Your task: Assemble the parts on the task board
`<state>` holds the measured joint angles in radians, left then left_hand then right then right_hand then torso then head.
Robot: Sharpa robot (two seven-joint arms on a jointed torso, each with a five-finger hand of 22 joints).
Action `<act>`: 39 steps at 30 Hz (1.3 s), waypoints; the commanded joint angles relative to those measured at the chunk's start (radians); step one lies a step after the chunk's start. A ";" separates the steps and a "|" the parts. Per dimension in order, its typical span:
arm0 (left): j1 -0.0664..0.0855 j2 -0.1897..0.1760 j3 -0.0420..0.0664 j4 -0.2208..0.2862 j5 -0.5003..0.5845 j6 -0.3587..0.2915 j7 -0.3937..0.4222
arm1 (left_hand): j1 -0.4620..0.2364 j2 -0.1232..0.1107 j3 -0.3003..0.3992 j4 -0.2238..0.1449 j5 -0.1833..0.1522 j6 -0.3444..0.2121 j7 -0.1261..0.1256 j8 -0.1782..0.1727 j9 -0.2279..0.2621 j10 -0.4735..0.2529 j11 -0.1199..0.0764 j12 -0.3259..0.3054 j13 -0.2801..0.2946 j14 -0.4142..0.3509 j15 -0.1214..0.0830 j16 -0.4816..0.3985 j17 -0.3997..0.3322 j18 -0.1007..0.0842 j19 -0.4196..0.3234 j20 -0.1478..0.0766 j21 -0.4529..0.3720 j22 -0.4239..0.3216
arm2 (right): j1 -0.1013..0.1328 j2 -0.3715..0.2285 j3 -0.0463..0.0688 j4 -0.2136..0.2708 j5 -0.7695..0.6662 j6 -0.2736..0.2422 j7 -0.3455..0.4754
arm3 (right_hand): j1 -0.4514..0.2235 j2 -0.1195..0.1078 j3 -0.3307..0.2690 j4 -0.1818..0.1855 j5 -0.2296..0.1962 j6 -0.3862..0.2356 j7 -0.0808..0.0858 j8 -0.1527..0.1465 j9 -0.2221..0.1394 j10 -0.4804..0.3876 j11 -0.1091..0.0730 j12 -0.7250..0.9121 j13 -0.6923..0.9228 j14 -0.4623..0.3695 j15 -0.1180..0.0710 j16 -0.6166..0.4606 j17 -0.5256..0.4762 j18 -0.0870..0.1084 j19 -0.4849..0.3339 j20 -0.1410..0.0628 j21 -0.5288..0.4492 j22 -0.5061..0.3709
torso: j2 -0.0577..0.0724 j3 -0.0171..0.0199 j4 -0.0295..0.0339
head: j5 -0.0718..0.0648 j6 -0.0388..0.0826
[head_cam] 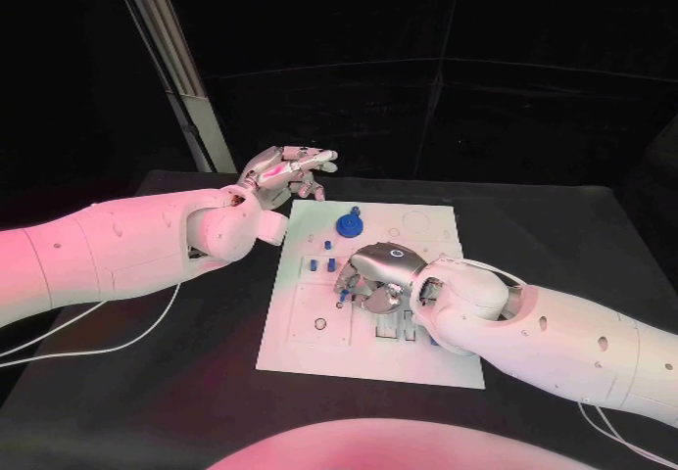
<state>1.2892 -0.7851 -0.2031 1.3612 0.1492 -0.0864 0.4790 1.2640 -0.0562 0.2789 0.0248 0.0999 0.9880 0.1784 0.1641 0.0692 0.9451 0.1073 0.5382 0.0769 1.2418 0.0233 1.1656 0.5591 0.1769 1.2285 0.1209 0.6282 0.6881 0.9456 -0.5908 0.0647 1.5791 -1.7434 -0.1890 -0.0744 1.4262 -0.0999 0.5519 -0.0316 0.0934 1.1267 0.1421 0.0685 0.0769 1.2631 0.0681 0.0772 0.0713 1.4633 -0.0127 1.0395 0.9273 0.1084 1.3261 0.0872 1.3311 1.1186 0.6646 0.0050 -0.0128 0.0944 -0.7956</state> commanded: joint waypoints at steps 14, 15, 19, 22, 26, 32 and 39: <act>0.002 0.003 0.001 -0.004 0.003 0.015 -0.005 | -0.006 0.000 -0.011 0.001 -0.007 -0.008 0.001 0.004 -0.001 -0.011 0.000 0.008 -0.002 -0.005 0.000 0.001 -0.004 0.006 0.005 0.001 -0.008 -0.002 | -0.007 0.016 -0.002 -0.011 -0.023 0.025 -0.002 | -0.010 0.003 0.005 0.002 0.005 0.001 0.008 -0.002 0.001 -0.001 0.005 -0.006 0.001 0.023 -0.001 0.003 0.000 -0.014 0.004 0.004 0.007 0.001 | 0.000 -0.0003 0.0002 | 0.007 -0.010; 0.002 0.003 0.001 -0.004 0.003 0.015 -0.005 | -0.006 0.000 -0.011 0.001 -0.007 -0.008 0.001 0.004 -0.001 -0.011 0.000 0.008 -0.002 -0.005 0.000 0.001 -0.004 0.006 0.005 0.001 -0.008 -0.002 | -0.008 0.016 -0.002 -0.012 -0.023 0.025 -0.002 | -0.010 0.003 0.005 0.002 0.005 0.001 0.008 -0.002 0.001 -0.001 0.005 -0.006 0.001 0.023 -0.001 0.003 0.000 -0.014 0.004 0.004 0.007 0.001 | 0.000 -0.0003 -0.0002 | 0.007 -0.011; 0.002 0.003 0.001 -0.005 0.003 0.015 -0.007 | -0.006 0.000 -0.011 0.001 -0.007 -0.008 0.001 0.004 -0.001 -0.011 0.000 0.008 -0.002 -0.005 0.000 0.001 -0.004 0.006 0.005 0.001 -0.008 -0.002 | -0.010 0.018 -0.002 -0.014 -0.024 0.026 -0.001 | -0.010 0.003 0.005 0.002 0.004 0.000 0.008 -0.002 0.001 -0.001 0.005 -0.006 0.001 0.023 0.000 0.004 0.001 -0.014 0.004 0.004 0.007 0.001 | 0.000 -0.0003 -0.0004 | 0.008 -0.011; 0.002 0.003 0.001 -0.005 0.003 0.016 -0.008 | -0.006 0.000 -0.011 0.001 -0.007 -0.008 0.001 0.004 -0.001 -0.011 0.000 0.008 -0.002 -0.005 0.000 0.001 -0.004 0.006 0.005 0.001 -0.008 -0.002 | -0.010 0.019 -0.002 -0.015 -0.026 0.029 -0.001 | -0.010 0.003 0.005 0.002 0.004 0.000 0.008 -0.002 0.001 -0.001 0.005 -0.006 0.001 0.023 0.000 0.004 0.001 -0.014 0.004 0.004 0.007 0.001 | 0.000 -0.0002 -0.0010 | 0.010 -0.012; 0.002 0.004 0.001 -0.006 0.003 0.017 -0.009 | -0.006 0.000 -0.011 0.001 -0.007 -0.008 0.001 0.004 -0.001 -0.011 0.000 0.008 -0.002 -0.005 0.000 0.001 -0.004 0.006 0.005 0.001 -0.008 -0.002 | -0.011 0.021 -0.003 -0.016 -0.031 0.038 -0.004 | -0.010 0.003 0.005 0.002 0.004 0.000 0.008 -0.002 0.001 -0.001 0.005 -0.006 0.001 0.023 0.000 0.004 0.001 -0.014 0.004 0.004 0.007 0.001 | 0.000 -0.0003 -0.0009 | 0.010 -0.013; 0.002 0.004 0.001 -0.007 0.003 0.018 -0.011 | -0.006 0.000 -0.011 0.001 -0.007 -0.008 0.001 0.004 -0.001 -0.011 0.000 0.008 -0.002 -0.005 0.000 0.001 -0.004 0.006 0.005 0.001 -0.008 -0.002 | -0.011 0.024 -0.005 -0.013 -0.038 0.056 -0.005 | -0.011 0.003 0.005 0.001 0.004 0.000 0.008 -0.002 0.001 -0.001 0.005 -0.006 0.001 0.023 0.000 0.003 -0.001 -0.014 0.003 0.004 0.007 0.000 | 0.000 -0.0003 -0.0004 | 0.010 -0.013; 0.002 0.005 0.001 -0.009 0.003 0.019 -0.014 | -0.006 0.000 -0.011 0.001 -0.007 -0.008 0.001 0.004 -0.001 -0.011 0.000 0.008 -0.002 -0.005 0.000 0.001 -0.004 0.006 0.005 0.001 -0.008 -0.002 | -0.011 0.021 -0.025 -0.007 -0.049 0.042 0.001 | -0.041 -0.014 -0.009 0.007 0.004 -0.038 0.018 -0.009 -0.008 -0.038 0.015 -0.017 -0.006 0.012 0.009 -0.013 -0.026 -0.009 -0.017 0.011 -0.004 -0.023 | 0.000 -0.0010 -0.0003 | 0.011 -0.014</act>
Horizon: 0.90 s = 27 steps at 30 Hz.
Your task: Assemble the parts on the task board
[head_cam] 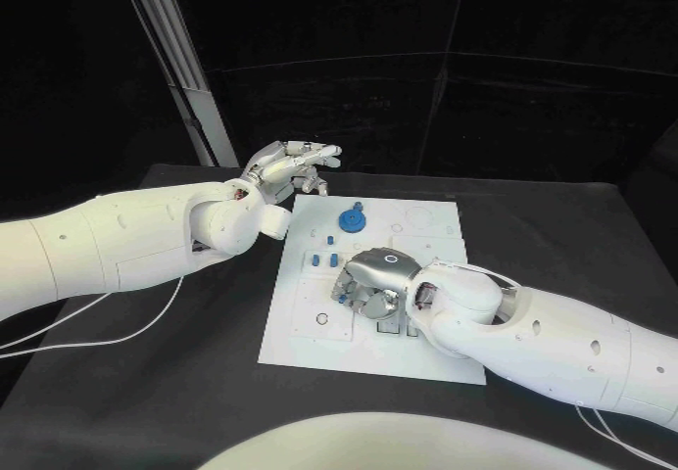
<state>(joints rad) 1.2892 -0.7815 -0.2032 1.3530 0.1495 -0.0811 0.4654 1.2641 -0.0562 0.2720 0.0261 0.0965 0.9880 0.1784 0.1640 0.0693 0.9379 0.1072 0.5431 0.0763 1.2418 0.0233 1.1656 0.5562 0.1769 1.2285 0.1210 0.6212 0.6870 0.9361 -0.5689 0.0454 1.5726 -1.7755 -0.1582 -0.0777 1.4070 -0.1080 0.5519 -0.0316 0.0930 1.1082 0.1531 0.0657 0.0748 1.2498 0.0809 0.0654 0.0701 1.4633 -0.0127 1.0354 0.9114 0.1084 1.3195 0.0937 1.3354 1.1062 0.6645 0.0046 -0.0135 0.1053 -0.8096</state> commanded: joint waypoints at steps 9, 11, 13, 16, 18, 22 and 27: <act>0.002 0.001 0.001 -0.005 0.003 0.015 -0.005 | -0.006 0.000 -0.004 0.000 -0.004 -0.008 0.001 0.004 -0.001 -0.004 0.000 0.003 -0.001 -0.005 0.000 0.001 -0.001 0.006 0.005 0.001 -0.001 -0.001 | -0.002 0.000 -0.010 -0.006 -0.019 -0.034 0.006 | -0.048 -0.023 -0.029 0.016 0.012 -0.065 0.019 -0.004 -0.009 -0.094 0.020 -0.003 -0.008 0.005 0.022 -0.011 -0.024 -0.007 -0.022 0.018 -0.013 -0.018 | 0.000 0.0003 0.0002 | 0.002 0.000; 0.002 0.001 0.001 -0.007 0.003 0.015 -0.005 | -0.005 0.001 -0.007 0.001 -0.004 -0.009 0.001 0.005 -0.001 -0.006 0.000 0.005 -0.001 -0.006 0.000 0.001 -0.003 0.006 0.005 0.001 -0.002 -0.002 | -0.002 0.000 -0.010 -0.007 -0.019 -0.045 0.004 | -0.050 -0.025 -0.031 0.018 0.013 -0.073 0.023 -0.005 -0.009 -0.107 0.024 -0.003 -0.008 0.003 0.025 -0.012 -0.028 -0.006 -0.027 0.021 -0.016 -0.023 | -0.001 -0.0001 0.0002 | 0.003 0.000; 0.002 0.001 0.001 -0.010 0.003 0.015 -0.006 | -0.005 0.001 -0.007 0.001 -0.004 -0.009 0.001 0.005 -0.001 -0.006 0.000 0.005 -0.001 -0.006 0.000 0.001 -0.003 0.006 0.005 0.001 -0.002 -0.002 | -0.002 -0.001 -0.010 -0.007 -0.019 -0.061 0.004 | -0.054 -0.028 -0.035 0.019 0.013 -0.086 0.028 -0.005 -0.010 -0.129 0.030 -0.003 -0.009 0.001 0.030 -0.015 -0.035 -0.003 -0.036 0.025 -0.022 -0.036 | 0.000 -0.0003 0.0008 | 0.002 0.000; 0.002 0.001 0.001 -0.012 0.003 0.015 -0.007 | -0.005 0.001 -0.007 0.001 -0.004 -0.009 0.001 0.005 -0.001 -0.006 0.000 0.005 -0.001 -0.006 0.000 0.001 -0.003 0.006 0.005 0.001 -0.002 -0.002 | -0.002 -0.003 -0.010 -0.007 -0.018 -0.088 0.004 | -0.057 -0.033 -0.040 0.021 0.013 -0.112 0.030 -0.006 -0.011 -0.159 0.035 -0.001 -0.008 -0.009 0.035 -0.034 -0.061 0.003 -0.056 0.030 -0.039 -0.064 | 0.000 0.0000 0.0000 | 0.002 0.001; 0.002 0.001 0.001 -0.014 0.003 0.016 -0.007 | -0.005 0.001 -0.007 0.001 -0.004 -0.009 0.001 0.005 -0.001 -0.006 0.000 0.005 -0.001 -0.006 0.000 0.001 -0.003 0.006 0.005 0.001 -0.002 -0.002 | -0.002 -0.005 -0.011 -0.006 -0.017 -0.111 0.006 | -0.059 -0.034 -0.043 0.022 0.013 -0.121 0.031 -0.006 -0.011 -0.167 0.036 0.001 -0.008 -0.012 0.035 -0.040 -0.070 0.005 -0.063 0.031 -0.045 -0.073 | 0.000 0.0003 0.0000 | 0.002 0.001; 0.002 0.001 0.001 -0.015 0.003 0.017 -0.009 | -0.005 0.001 -0.007 0.001 -0.004 -0.009 0.001 0.005 -0.001 -0.006 0.000 0.005 -0.001 -0.006 0.000 0.001 -0.003 0.006 0.005 0.001 -0.002 -0.002 | -0.002 -0.016 -0.010 0.005 -0.013 -0.146 0.014 | -0.058 -0.032 -0.044 0.023 0.014 -0.124 0.030 -0.005 -0.010 -0.169 0.036 0.003 -0.007 -0.014 0.036 -0.044 -0.076 0.006 -0.066 0.032 -0.047 -0.078 | -0.001 0.0011 -0.0007 | 0.001 0.004; 0.002 -0.001 0.001 -0.016 0.003 0.018 -0.011 | -0.003 0.001 -0.010 0.001 -0.004 -0.011 0.001 0.005 -0.002 -0.008 0.001 0.005 -0.001 -0.007 0.000 0.001 -0.004 0.006 0.006 0.002 -0.004 -0.003 | -0.003 -0.075 -0.010 0.054 0.007 -0.175 0.017 | -0.056 -0.030 -0.045 0.023 0.019 -0.114 0.027 0.002 -0.006 -0.160 0.033 0.015 -0.005 -0.013 0.034 -0.039 -0.074 0.005 -0.063 0.032 -0.045 -0.073 | -0.002 -0.0002 -0.0008 | -0.002 0.009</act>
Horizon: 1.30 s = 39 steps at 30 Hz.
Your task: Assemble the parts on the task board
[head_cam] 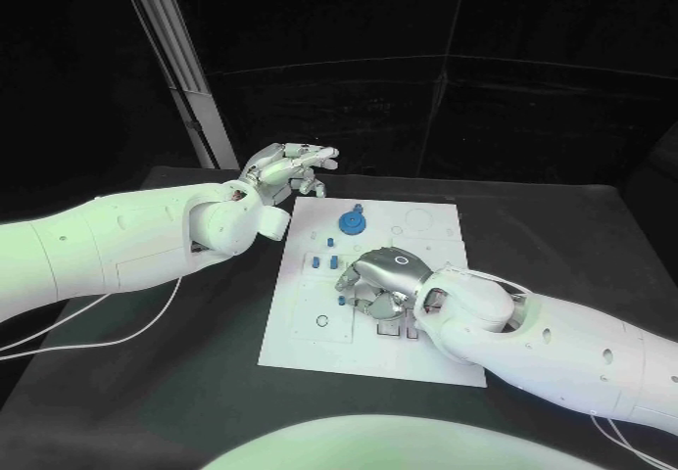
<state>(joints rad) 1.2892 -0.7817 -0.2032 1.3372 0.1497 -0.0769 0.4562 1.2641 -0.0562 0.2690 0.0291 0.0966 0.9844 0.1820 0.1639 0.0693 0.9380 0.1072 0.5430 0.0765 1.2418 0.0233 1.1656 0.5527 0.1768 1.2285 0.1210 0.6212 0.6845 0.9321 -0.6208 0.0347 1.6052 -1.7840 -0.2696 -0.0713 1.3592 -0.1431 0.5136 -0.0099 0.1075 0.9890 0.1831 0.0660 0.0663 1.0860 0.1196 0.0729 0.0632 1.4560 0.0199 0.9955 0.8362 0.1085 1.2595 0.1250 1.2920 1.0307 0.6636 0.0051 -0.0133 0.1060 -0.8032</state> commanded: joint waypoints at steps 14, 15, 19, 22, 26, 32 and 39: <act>0.001 -0.003 0.000 0.001 0.003 0.016 -0.002 | -0.002 0.001 -0.008 -0.002 -0.005 -0.007 -0.002 0.006 -0.002 -0.008 0.001 0.006 -0.002 -0.007 0.000 0.001 -0.002 0.006 0.006 0.002 -0.004 -0.001 | 0.037 -0.191 0.076 0.075 0.041 0.014 -0.098 | -0.023 -0.031 -0.125 0.033 -0.013 -0.072 -0.005 -0.004 0.000 -0.078 -0.003 0.011 0.001 -0.061 0.006 -0.127 -0.156 0.032 -0.093 0.005 -0.097 -0.141 | 0.000 -0.0004 -0.0031 | -0.023 0.028; 0.001 -0.003 0.000 0.000 0.003 0.016 -0.002 | -0.002 0.001 -0.008 -0.002 -0.005 -0.007 -0.002 0.006 -0.002 -0.008 0.001 0.006 -0.002 -0.007 0.000 0.001 -0.002 0.006 0.006 0.002 -0.004 -0.001 | 0.039 -0.196 0.078 0.074 0.040 0.020 -0.103 | -0.016 -0.029 -0.143 0.037 -0.011 -0.077 -0.007 -0.003 0.000 -0.084 -0.004 0.015 0.002 -0.062 0.005 -0.132 -0.164 0.033 -0.095 0.004 -0.103 -0.147 | 0.000 -0.0003 -0.0024 | -0.026 0.029; 0.001 -0.002 0.000 -0.001 0.003 0.017 -0.001 | 0.000 0.001 -0.009 -0.003 -0.006 -0.007 -0.002 0.006 -0.001 -0.009 0.000 0.007 -0.002 -0.008 0.000 0.001 -0.003 0.006 0.006 0.002 -0.005 -0.002 | 0.043 -0.212 0.083 0.069 0.030 0.049 -0.115 | 0.007 -0.022 -0.195 0.051 -0.009 -0.085 -0.015 -0.003 0.001 -0.098 -0.007 0.029 0.002 -0.062 0.002 -0.140 -0.180 0.034 -0.096 0.003 -0.115 -0.161 | 0.001 -0.0005 -0.0016 | -0.028 0.029; 0.001 -0.002 0.000 -0.001 0.003 0.017 -0.002 | 0.000 0.001 -0.009 -0.003 -0.006 -0.007 -0.002 0.006 -0.001 -0.009 0.000 0.007 -0.002 -0.008 0.000 0.001 -0.003 0.006 0.006 0.002 -0.005 -0.002 | 0.044 -0.216 0.084 0.065 0.025 0.073 -0.119 | 0.017 -0.017 -0.210 0.055 -0.009 -0.084 -0.020 -0.002 0.002 -0.100 -0.008 0.037 0.003 -0.060 0.001 -0.141 -0.183 0.034 -0.094 0.002 -0.117 -0.163 | 0.001 -0.0011 -0.0011 | -0.032 0.030; 0.001 -0.002 0.000 -0.002 0.003 0.018 0.000 | 0.001 0.001 -0.009 -0.003 -0.006 -0.007 -0.003 0.007 -0.001 -0.009 0.000 0.007 -0.002 -0.008 0.000 0.001 -0.003 0.006 0.006 0.002 -0.005 -0.002 | 0.045 -0.215 0.085 0.064 0.011 0.103 -0.121 | 0.029 -0.010 -0.219 0.059 -0.008 -0.074 -0.021 0.001 0.003 -0.095 -0.010 0.048 0.003 -0.056 -0.001 -0.137 -0.183 0.033 -0.090 0.000 -0.117 -0.161 | 0.001 -0.0010 -0.0010 | -0.031 0.030; 0.001 -0.003 0.000 -0.003 0.003 0.017 0.001 | 0.002 0.001 -0.009 -0.003 -0.006 -0.007 -0.003 0.007 -0.001 -0.009 0.000 0.008 -0.002 -0.008 0.000 0.001 -0.003 0.006 0.006 0.002 -0.005 -0.002 | 0.045 -0.205 0.086 0.058 -0.003 0.134 -0.121 | 0.057 0.016 -0.211 0.062 -0.011 -0.038 -0.030 0.006 0.006 -0.060 -0.019 0.079 0.003 -0.035 -0.009 -0.104 -0.154 0.027 -0.061 -0.007 -0.099 -0.132 | 0.001 -0.0013 -0.0004 | -0.032 0.029; 0.001 -0.004 0.000 -0.002 0.003 0.017 0.001 | 0.002 0.001 -0.009 -0.003 -0.006 -0.007 -0.003 0.007 -0.001 -0.009 0.000 0.008 -0.002 -0.008 0.000 0.001 -0.003 0.006 0.006 0.002 -0.005 -0.002 | 0.045 -0.189 0.085 0.044 -0.010 0.156 -0.117 | 0.076 0.037 -0.154 0.069 -0.028 0.008 -0.032 0.010 0.008 0.002 -0.029 0.097 0.000 -0.008 -0.018 -0.046 -0.097 0.012 -0.009 -0.014 -0.048 -0.053 | 0.001 -0.0009 -0.0001 | -0.031 0.027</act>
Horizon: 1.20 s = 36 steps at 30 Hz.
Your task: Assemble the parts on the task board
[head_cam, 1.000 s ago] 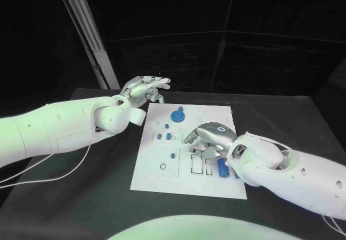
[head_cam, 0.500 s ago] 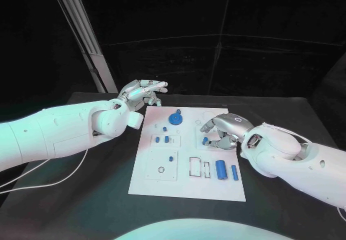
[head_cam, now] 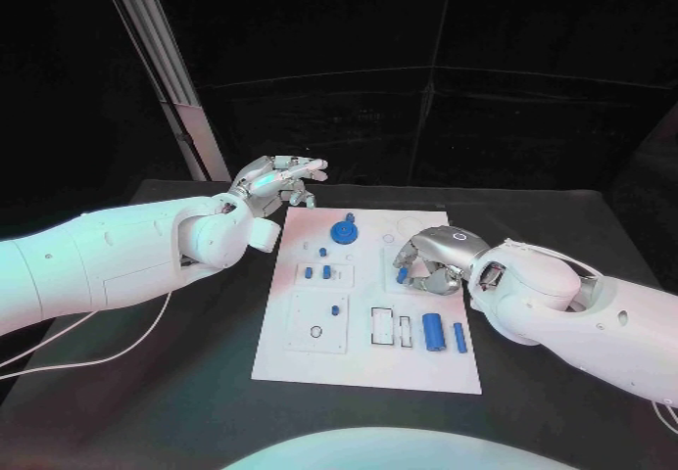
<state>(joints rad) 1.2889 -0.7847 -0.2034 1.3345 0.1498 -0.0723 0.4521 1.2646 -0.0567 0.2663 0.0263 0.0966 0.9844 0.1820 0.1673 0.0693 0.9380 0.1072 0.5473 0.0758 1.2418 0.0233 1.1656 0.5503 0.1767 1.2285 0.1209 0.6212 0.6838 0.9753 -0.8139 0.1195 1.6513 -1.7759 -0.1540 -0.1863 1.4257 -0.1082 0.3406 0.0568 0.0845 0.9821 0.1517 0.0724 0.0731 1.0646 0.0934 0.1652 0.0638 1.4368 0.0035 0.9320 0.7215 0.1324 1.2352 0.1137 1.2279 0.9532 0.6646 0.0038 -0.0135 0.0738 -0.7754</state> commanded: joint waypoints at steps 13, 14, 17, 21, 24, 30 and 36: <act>0.002 -0.001 0.001 0.000 0.003 0.013 0.004 | 0.003 0.003 -0.008 0.000 -0.006 -0.007 -0.003 0.004 -0.001 -0.009 0.000 0.004 -0.001 -0.008 0.000 0.002 -0.001 0.006 0.007 0.002 -0.006 -0.002 | 0.002 0.018 0.001 -0.016 -0.036 0.043 -0.001 | 0.023 0.015 0.109 0.000 -0.031 0.099 -0.010 0.021 0.008 0.116 -0.021 -0.001 0.002 0.026 -0.015 0.076 0.074 -0.026 0.060 -0.015 0.070 0.104 | 0.000 0.0007 -0.0017 | 0.001 -0.005; 0.002 -0.001 0.001 0.000 0.003 0.013 0.004 | 0.003 0.003 -0.008 0.000 -0.006 -0.007 -0.003 0.004 -0.001 -0.009 0.000 0.004 -0.001 -0.008 0.000 0.002 -0.001 0.006 0.007 0.002 -0.006 -0.002 | 0.002 0.019 0.001 -0.016 -0.038 0.040 -0.001 | 0.023 0.015 0.112 -0.001 -0.031 0.102 -0.010 0.021 0.008 0.120 -0.021 -0.001 0.002 0.027 -0.016 0.080 0.077 -0.027 0.062 -0.016 0.072 0.108 | 0.000 0.0007 -0.0017 | 0.001 -0.005; 0.002 -0.001 0.001 0.000 0.003 0.012 0.003 | 0.003 0.003 -0.008 0.000 -0.006 -0.007 -0.003 0.004 -0.001 -0.009 0.000 0.004 -0.001 -0.008 0.000 0.002 -0.001 0.006 0.007 0.002 -0.006 -0.002 | 0.002 0.021 0.001 -0.018 -0.042 0.026 -0.002 | 0.022 0.015 0.120 -0.003 -0.032 0.108 -0.010 0.022 0.008 0.128 -0.023 -0.004 0.002 0.029 -0.017 0.088 0.085 -0.029 0.066 -0.017 0.079 0.117 | -0.001 0.0008 -0.0010 | 0.000 -0.007; 0.002 -0.002 0.001 0.000 0.003 0.012 0.003 | 0.003 0.003 -0.008 0.000 -0.006 -0.007 -0.003 0.004 -0.001 -0.009 0.000 0.004 -0.001 -0.008 0.000 0.002 -0.001 0.006 0.007 0.002 -0.006 -0.002 | 0.002 0.019 0.001 -0.013 -0.049 -0.014 -0.002 | 0.019 0.014 0.127 -0.004 -0.032 0.118 -0.011 0.023 0.008 0.139 -0.024 -0.007 0.003 0.031 -0.018 0.099 0.095 -0.031 0.072 -0.019 0.086 0.128 | -0.001 0.0002 -0.0014 | -0.001 -0.008; 0.002 -0.003 0.001 0.001 0.003 0.012 0.003 | 0.003 0.003 -0.008 0.000 -0.006 -0.007 -0.003 0.004 -0.001 -0.009 0.000 0.004 -0.001 -0.008 0.000 0.002 -0.001 0.006 0.007 0.002 -0.006 -0.002 | 0.001 0.011 0.001 -0.003 -0.042 -0.049 0.005 | 0.017 0.013 0.129 -0.004 -0.032 0.122 -0.011 0.024 0.009 0.144 -0.025 -0.008 0.003 0.033 -0.019 0.107 0.103 -0.032 0.076 -0.020 0.091 0.136 | -0.001 0.0006 -0.0021 | -0.001 -0.007; 0.002 -0.004 0.001 0.000 0.003 0.012 0.002 | 0.006 0.004 -0.009 -0.001 -0.006 -0.007 -0.003 0.005 -0.001 -0.010 0.000 0.005 -0.001 -0.008 0.000 0.002 -0.002 0.006 0.007 0.002 -0.006 -0.003 | 0.002 -0.022 0.003 0.030 0.036 -0.098 0.046 | 0.018 0.012 0.133 -0.005 -0.032 0.124 -0.011 0.024 0.009 0.147 -0.025 -0.010 0.003 0.035 -0.019 0.114 0.111 -0.034 0.080 -0.021 0.096 0.144 | -0.002 0.0000 -0.0026 | -0.004 -0.004; 0.002 -0.004 0.001 -0.002 0.003 0.012 0.001 | 0.006 0.004 -0.009 -0.001 -0.006 -0.007 -0.003 0.005 -0.001 -0.010 0.000 0.005 -0.001 -0.008 0.000 0.002 -0.002 0.006 0.007 0.002 -0.006 -0.003 | 0.002 -0.051 0.023 0.072 0.103 -0.121 0.085 | 0.019 0.012 0.138 -0.008 -0.031 0.123 -0.010 0.022 0.008 0.146 -0.025 -0.015 0.003 0.035 -0.019 0.117 0.113 -0.034 0.080 -0.021 0.098 0.146 | -0.001 0.0005 -0.0020 | -0.004 -0.003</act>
<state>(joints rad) 1.2891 -0.7881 -0.2035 1.3330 0.1499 -0.0714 0.4511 1.2646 -0.0567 0.2635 0.0235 0.0966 0.9845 0.1820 0.1672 0.0693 0.9380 0.1072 0.5473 0.0761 1.2418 0.0233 1.1656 0.5493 0.1767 1.2285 0.1209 0.6213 0.6827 0.9753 -0.8630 0.1413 1.7117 -1.7357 -0.2219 -0.1484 1.4397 -0.0944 0.4741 0.0495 0.0526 1.1000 0.1402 0.0926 0.0808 1.2044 0.0661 0.1537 0.0678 1.4617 -0.0144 1.0455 0.8341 0.1159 1.3102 0.0929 1.3195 1.0978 0.6626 0.0038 -0.0160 0.0694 -0.7786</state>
